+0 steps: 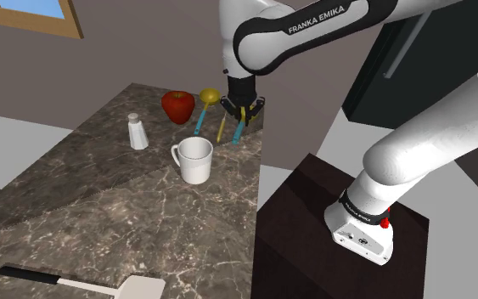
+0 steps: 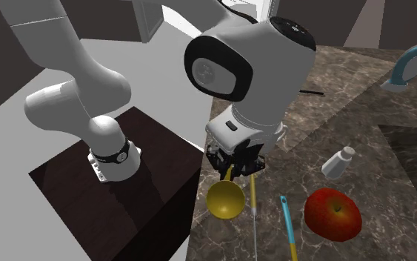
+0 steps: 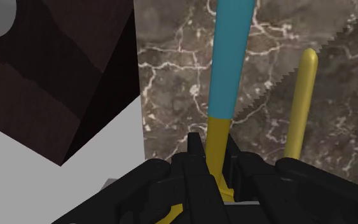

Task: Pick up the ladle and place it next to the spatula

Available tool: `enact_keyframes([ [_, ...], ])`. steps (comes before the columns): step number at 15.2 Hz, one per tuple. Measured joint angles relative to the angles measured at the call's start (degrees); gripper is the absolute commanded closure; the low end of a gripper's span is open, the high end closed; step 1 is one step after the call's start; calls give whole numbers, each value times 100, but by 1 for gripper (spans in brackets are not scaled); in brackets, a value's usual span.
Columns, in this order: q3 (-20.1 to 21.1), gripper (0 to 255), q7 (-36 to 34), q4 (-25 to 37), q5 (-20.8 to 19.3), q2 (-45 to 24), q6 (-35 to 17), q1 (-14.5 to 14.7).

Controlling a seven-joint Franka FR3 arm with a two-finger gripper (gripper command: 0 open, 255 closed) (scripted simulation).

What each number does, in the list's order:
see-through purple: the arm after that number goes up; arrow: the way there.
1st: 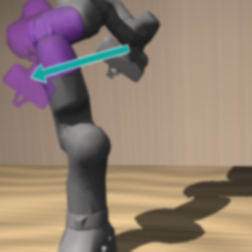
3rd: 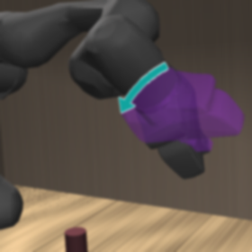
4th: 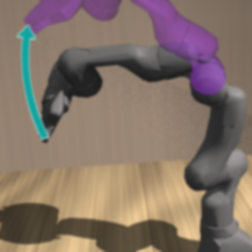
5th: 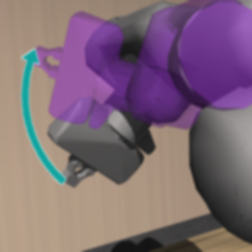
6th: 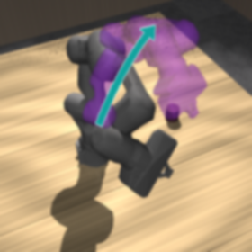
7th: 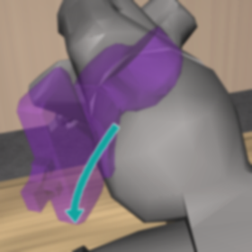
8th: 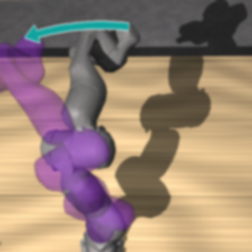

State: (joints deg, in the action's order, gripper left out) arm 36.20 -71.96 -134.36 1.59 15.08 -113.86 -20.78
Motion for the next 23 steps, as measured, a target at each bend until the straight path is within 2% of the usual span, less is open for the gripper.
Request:
enact_keyframes([
  [10, -109, 255, 134, 456, 155, 344, 755, 69],
  [20, 661, 255, -949, 468, 767, 666, 1038, 689],
  [23, 966, 255, -1373, 637, 924, 663, 1178, 856],
])
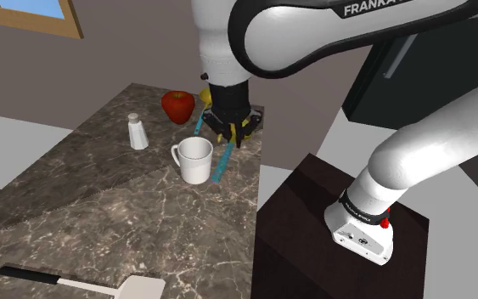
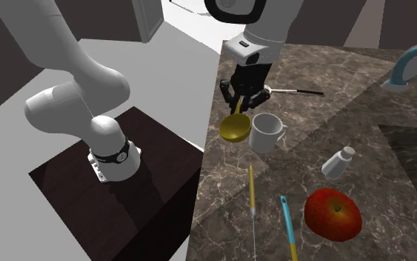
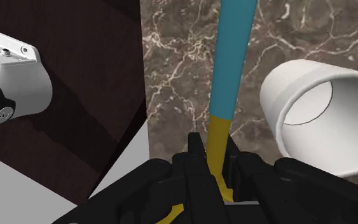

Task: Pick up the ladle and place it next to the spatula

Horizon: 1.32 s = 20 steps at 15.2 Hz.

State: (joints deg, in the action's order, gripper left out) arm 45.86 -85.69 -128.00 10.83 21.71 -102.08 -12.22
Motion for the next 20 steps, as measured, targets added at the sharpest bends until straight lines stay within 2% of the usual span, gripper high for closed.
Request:
enact_keyframes([
  [7, 863, 255, -1094, 458, 103, -389, 49, 183],
  [12, 1707, 255, -2104, 1029, -179, -1053, 90, 137],
  [15, 2414, 255, -3032, 1467, -793, -1928, 72, 85],
  [17, 2616, 255, -3621, 1695, -1253, -2486, 126, 280],
  [18, 2659, 255, -3955, 1817, -1539, -2843, 134, 487],
  [20, 2471, 255, -4688, 2276, -2187, -3651, 290, 1213],
])
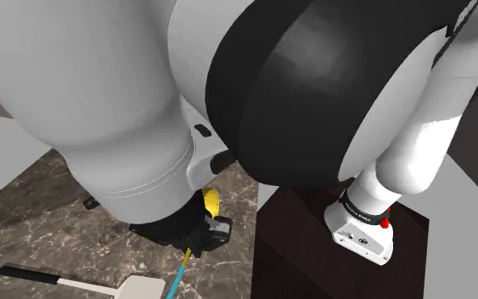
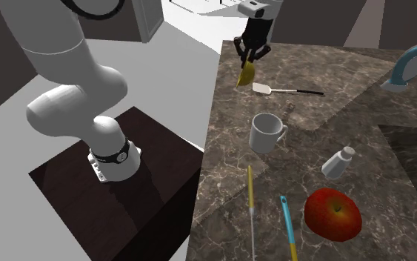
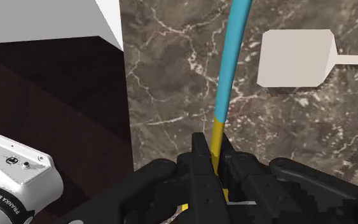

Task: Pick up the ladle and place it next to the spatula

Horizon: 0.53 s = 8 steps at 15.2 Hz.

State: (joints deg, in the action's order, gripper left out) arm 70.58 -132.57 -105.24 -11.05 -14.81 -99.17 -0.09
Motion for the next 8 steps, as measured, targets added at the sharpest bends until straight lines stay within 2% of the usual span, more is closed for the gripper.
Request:
enact_keyframes([
  [1, -147, 255, -280, 249, -234, -307, 98, 388],
  [4, -448, 255, -859, 884, -631, -902, 358, 1303],
  [8, -852, 255, -1377, 1803, -1084, -1638, 689, 2412],
])
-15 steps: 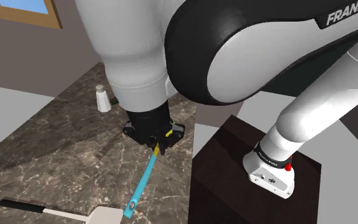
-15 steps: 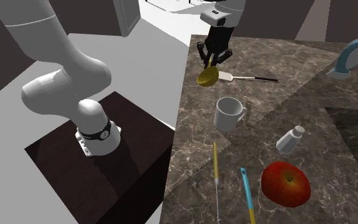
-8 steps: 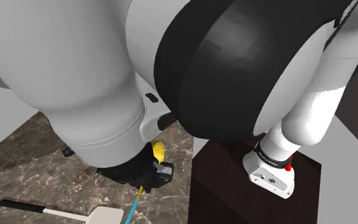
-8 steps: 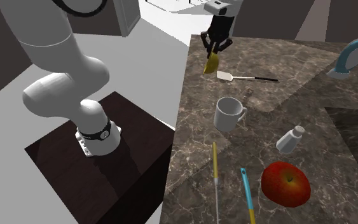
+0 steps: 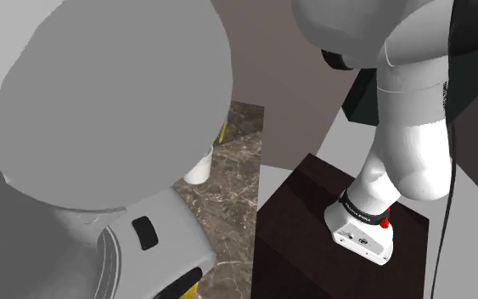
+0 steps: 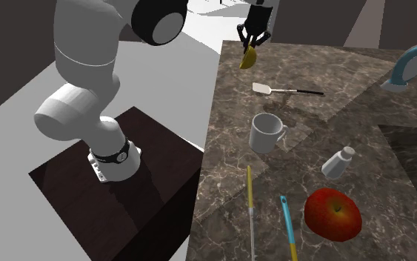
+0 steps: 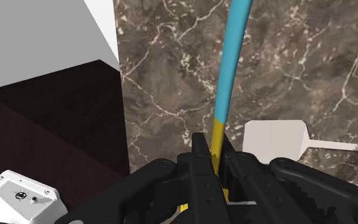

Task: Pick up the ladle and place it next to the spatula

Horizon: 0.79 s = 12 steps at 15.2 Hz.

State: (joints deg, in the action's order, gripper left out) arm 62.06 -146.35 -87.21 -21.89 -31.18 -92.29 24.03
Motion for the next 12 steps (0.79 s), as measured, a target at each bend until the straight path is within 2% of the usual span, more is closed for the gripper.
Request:
enact_keyframes([
  [3, -106, 255, -108, 93, -121, -184, -53, 217],
  [12, -222, 255, -209, -408, -284, -353, -630, 186],
])
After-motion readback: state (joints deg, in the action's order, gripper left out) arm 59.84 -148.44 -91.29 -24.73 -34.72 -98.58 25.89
